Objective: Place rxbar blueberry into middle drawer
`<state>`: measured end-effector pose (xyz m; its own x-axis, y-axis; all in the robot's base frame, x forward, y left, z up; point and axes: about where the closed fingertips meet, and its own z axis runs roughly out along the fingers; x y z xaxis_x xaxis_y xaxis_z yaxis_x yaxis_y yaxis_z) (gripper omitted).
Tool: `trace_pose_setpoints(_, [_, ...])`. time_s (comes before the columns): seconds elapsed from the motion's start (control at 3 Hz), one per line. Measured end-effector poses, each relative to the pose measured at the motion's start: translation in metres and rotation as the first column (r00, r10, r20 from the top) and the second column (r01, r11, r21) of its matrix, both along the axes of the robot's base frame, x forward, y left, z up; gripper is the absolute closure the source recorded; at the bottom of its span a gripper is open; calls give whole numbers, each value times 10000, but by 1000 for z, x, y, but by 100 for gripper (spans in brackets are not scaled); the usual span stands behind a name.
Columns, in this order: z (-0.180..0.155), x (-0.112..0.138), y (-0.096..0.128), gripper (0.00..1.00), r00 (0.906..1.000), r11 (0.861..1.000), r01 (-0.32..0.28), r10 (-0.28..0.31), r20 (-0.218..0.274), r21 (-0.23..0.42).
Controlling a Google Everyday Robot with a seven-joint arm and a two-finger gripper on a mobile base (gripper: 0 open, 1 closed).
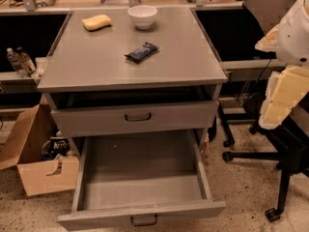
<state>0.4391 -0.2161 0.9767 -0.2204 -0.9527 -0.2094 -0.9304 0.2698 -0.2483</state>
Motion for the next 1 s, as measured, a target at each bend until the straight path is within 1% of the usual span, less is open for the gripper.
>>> trace_pose_setpoints(0.33, [1,2,1,0,10000,10000,-8,8,60,49])
trace_pose_setpoints(0.67, [-8,52,28,0,9998,9936,-66,45,181,1126])
trace_pose_setpoints(1.0, [-16,67,33,0,9999,9902,-89,74,115,1391])
